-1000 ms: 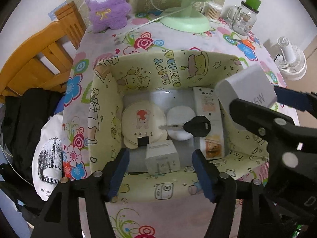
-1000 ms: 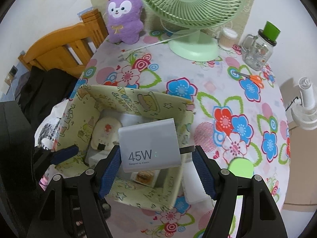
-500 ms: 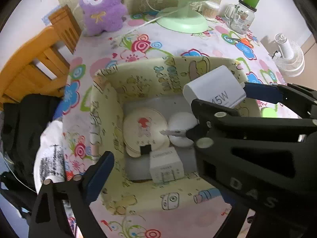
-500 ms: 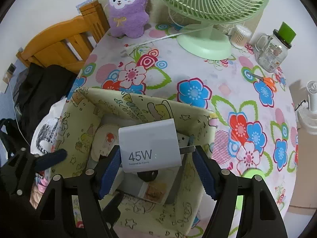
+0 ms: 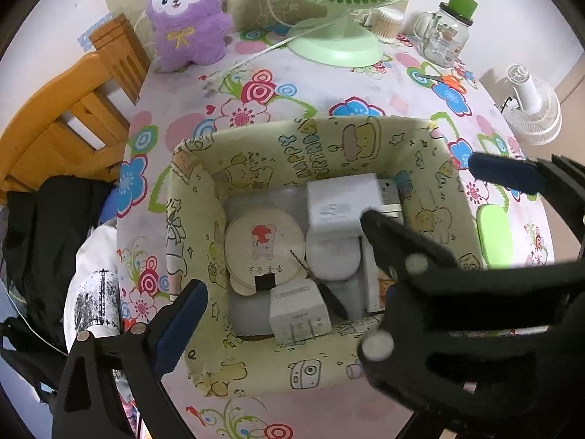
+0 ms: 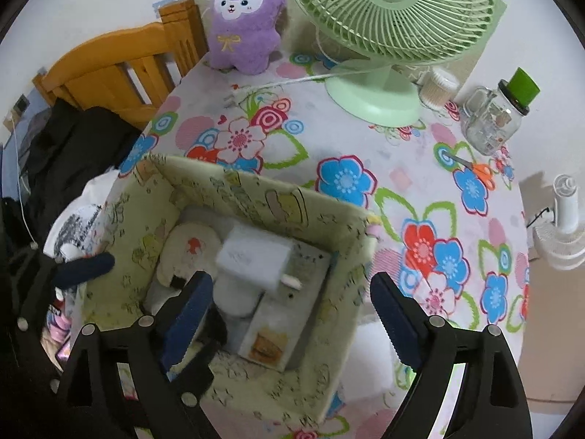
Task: Organize rigid objects
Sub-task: 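Lower the large white charger into the box and open the right tool, then move both tools from the box toward the white plastic box and green pad, then grasp the translucent white box with the left tool while the right tool grasps the green pad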
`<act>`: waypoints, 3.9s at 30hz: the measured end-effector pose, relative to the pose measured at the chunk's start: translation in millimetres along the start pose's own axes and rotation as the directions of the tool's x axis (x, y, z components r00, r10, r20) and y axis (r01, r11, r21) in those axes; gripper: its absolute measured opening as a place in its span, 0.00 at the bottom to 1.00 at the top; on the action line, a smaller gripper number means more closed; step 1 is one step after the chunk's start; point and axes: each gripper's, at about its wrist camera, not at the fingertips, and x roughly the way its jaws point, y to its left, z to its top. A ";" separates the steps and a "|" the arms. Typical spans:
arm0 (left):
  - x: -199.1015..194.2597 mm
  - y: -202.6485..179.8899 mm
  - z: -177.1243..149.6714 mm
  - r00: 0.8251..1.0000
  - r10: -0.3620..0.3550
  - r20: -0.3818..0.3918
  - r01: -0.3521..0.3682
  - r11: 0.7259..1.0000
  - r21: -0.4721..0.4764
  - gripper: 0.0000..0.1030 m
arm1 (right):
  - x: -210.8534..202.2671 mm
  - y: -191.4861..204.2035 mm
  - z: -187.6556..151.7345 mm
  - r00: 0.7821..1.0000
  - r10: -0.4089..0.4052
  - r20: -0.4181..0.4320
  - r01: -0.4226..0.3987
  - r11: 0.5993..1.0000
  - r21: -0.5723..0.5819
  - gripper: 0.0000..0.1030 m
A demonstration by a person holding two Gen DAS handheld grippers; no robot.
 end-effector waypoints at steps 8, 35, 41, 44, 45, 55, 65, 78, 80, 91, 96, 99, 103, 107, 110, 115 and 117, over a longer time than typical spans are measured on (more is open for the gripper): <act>-10.4 -17.3 -5.5 1.000 0.006 0.025 -0.006 1.000 0.011 0.97 | -16.4 -23.0 -19.7 1.000 -0.012 0.014 0.012 0.999 0.040 0.90; -58.9 -110.9 -6.7 0.994 0.026 0.110 -0.029 0.999 0.026 0.97 | -80.1 -112.8 -63.9 0.995 0.004 0.101 -0.013 0.996 0.089 0.90; -66.5 -126.3 -7.0 0.992 0.026 0.126 -0.030 0.999 0.030 0.97 | -91.2 -125.9 -69.3 0.993 0.011 0.119 -0.022 0.996 0.090 0.90; -68.6 -134.1 -7.1 0.991 0.026 0.132 -0.031 0.999 0.031 0.97 | -95.1 -131.7 -72.1 0.992 0.011 0.124 -0.022 0.996 0.089 0.90; -69.0 -136.6 -6.9 0.991 0.026 0.134 -0.030 0.999 0.030 0.97 | -96.5 -134.2 -73.2 0.992 0.010 0.125 -0.022 0.996 0.089 0.90; -68.9 -160.9 -7.4 0.990 0.010 0.140 -0.014 1.000 0.021 0.97 | -100.0 -156.4 -83.3 0.992 0.012 0.127 -0.024 0.996 0.089 0.90; -57.4 -180.7 -11.1 0.988 -0.010 0.154 0.011 1.000 0.000 0.97 | -93.0 -180.8 -98.7 0.992 0.015 0.124 -0.026 0.996 0.089 0.90; -26.9 -192.0 -18.2 0.989 0.005 0.145 0.010 0.994 -0.105 0.95 | -64.4 -206.4 -115.7 0.994 0.036 0.103 -0.048 0.992 0.114 0.90; -20.3 -195.8 -19.5 0.991 0.008 0.137 0.008 0.993 -0.116 0.94 | -58.2 -209.2 -118.3 0.995 0.031 0.097 -0.042 0.993 0.113 0.90; 15.8 -191.5 -25.6 0.991 0.083 0.108 -0.049 0.957 -0.287 0.91 | -21.7 -224.7 -124.9 0.998 0.041 0.039 -0.046 0.987 0.152 0.90; 32.5 -186.3 -29.5 0.990 0.118 0.079 -0.086 0.942 -0.325 0.90 | -3.0 -222.9 -123.3 0.999 0.047 0.009 -0.047 0.988 0.148 0.90; 43.9 -184.6 -30.7 0.990 0.127 0.058 -0.100 0.937 -0.336 0.89 | 9.0 -219.1 -122.5 0.998 0.054 -0.011 -0.052 0.989 0.141 0.90; 59.2 -179.9 -31.3 0.991 0.130 0.031 -0.109 0.924 -0.367 0.86 | 20.3 -215.1 -122.5 0.998 0.061 -0.032 -0.057 0.989 0.135 0.90; 69.4 -176.8 -31.1 0.990 0.139 0.024 -0.119 0.914 -0.388 0.85 | 30.5 -213.9 -119.8 0.997 0.063 -0.047 -0.056 0.989 0.136 0.90; 75.1 -175.5 -29.9 0.986 0.163 0.026 -0.139 0.908 -0.395 0.85 | 37.3 -214.0 -117.7 0.996 0.061 -0.058 -0.053 0.989 0.137 0.90; 87.4 -173.2 -27.0 0.987 0.163 0.007 -0.147 0.905 -0.399 0.83 | 47.6 -216.2 -116.4 0.995 0.063 -0.078 -0.051 0.987 0.155 0.90; 88.7 -174.6 -25.7 0.985 0.173 0.013 -0.153 0.903 -0.402 0.84 | 50.5 -218.3 -115.4 0.994 0.067 -0.082 -0.053 0.984 0.168 0.90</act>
